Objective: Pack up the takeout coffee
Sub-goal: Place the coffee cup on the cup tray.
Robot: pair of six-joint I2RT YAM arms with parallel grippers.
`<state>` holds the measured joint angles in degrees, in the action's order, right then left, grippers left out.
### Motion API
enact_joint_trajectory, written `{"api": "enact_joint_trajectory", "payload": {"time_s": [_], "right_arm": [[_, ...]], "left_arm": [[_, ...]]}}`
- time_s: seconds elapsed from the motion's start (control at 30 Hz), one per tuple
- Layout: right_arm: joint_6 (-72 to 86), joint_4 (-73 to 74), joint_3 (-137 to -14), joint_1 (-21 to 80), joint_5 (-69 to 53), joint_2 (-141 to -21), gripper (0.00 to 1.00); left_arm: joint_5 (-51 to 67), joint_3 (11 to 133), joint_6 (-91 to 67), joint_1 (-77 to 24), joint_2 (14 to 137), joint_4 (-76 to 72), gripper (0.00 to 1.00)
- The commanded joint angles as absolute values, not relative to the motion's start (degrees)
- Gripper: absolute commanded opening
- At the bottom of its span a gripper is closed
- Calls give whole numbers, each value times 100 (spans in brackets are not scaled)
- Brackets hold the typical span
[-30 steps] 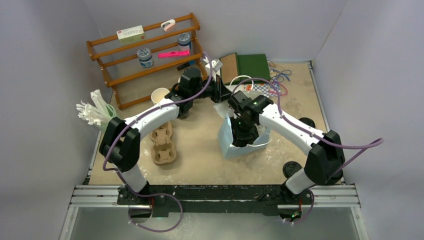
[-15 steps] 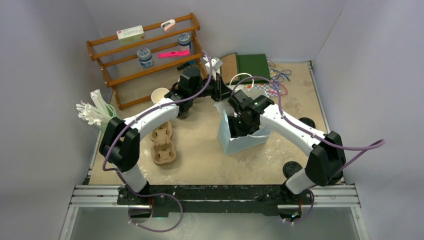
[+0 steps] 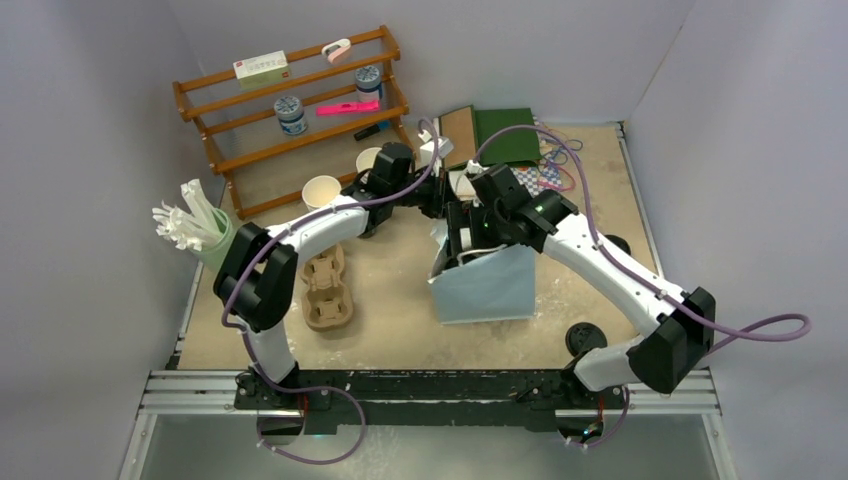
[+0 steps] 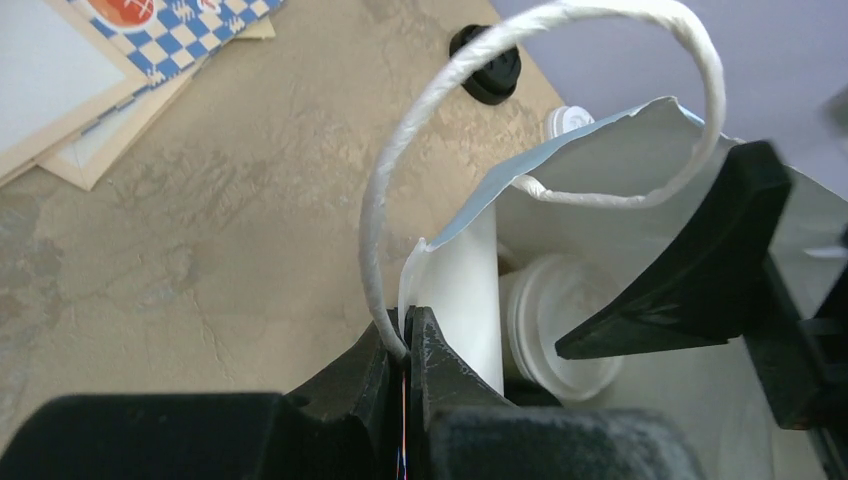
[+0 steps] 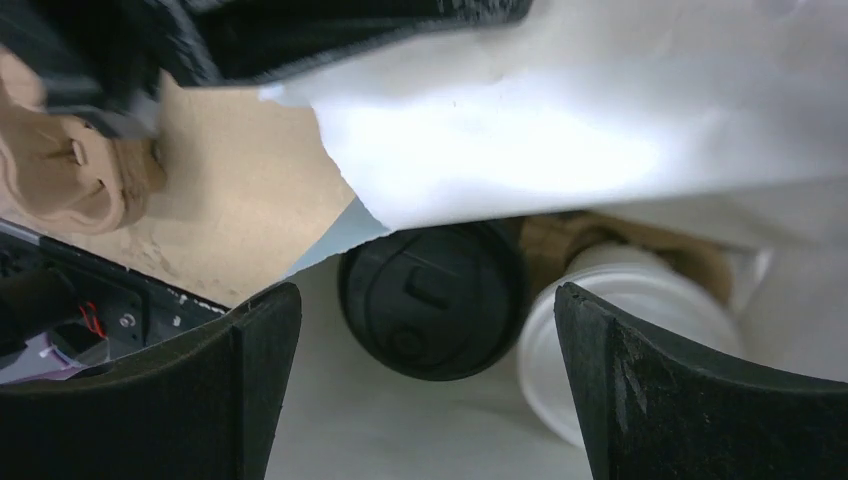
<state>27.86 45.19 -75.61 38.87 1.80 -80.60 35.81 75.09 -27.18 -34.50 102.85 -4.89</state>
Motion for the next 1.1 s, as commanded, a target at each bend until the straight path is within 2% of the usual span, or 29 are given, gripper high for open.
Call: {"api": "enact_joint_trajectory", "payload": {"time_s": [0.0,0.4,0.6,0.83,0.93,1.07], "right_arm": [[2734,4367,-7925,3876,421,-8041,97],[2675,4329,-8244,3872,655,-7567,97],[2576,4527,-9008,3841,787,-7684,94],[2720,5056,-9926,3770,1703,-7901,80],[2893,5833,-10465,3612,2448,-8151,70],[2949,6336,-10234,3236,2478,-8181,66]], "left_arm": [[3814,7479,-2471,-3458,10357,-13,0],[3701,7665,-2518,-3486,9903,219,0],[3642,7742,-2398,-3503,9735,482,0],[3596,7990,-2224,-3498,9715,787,0],[3596,8141,-2155,-3498,9688,910,0],[3588,8294,-2115,-3498,9639,1025,0]]}}
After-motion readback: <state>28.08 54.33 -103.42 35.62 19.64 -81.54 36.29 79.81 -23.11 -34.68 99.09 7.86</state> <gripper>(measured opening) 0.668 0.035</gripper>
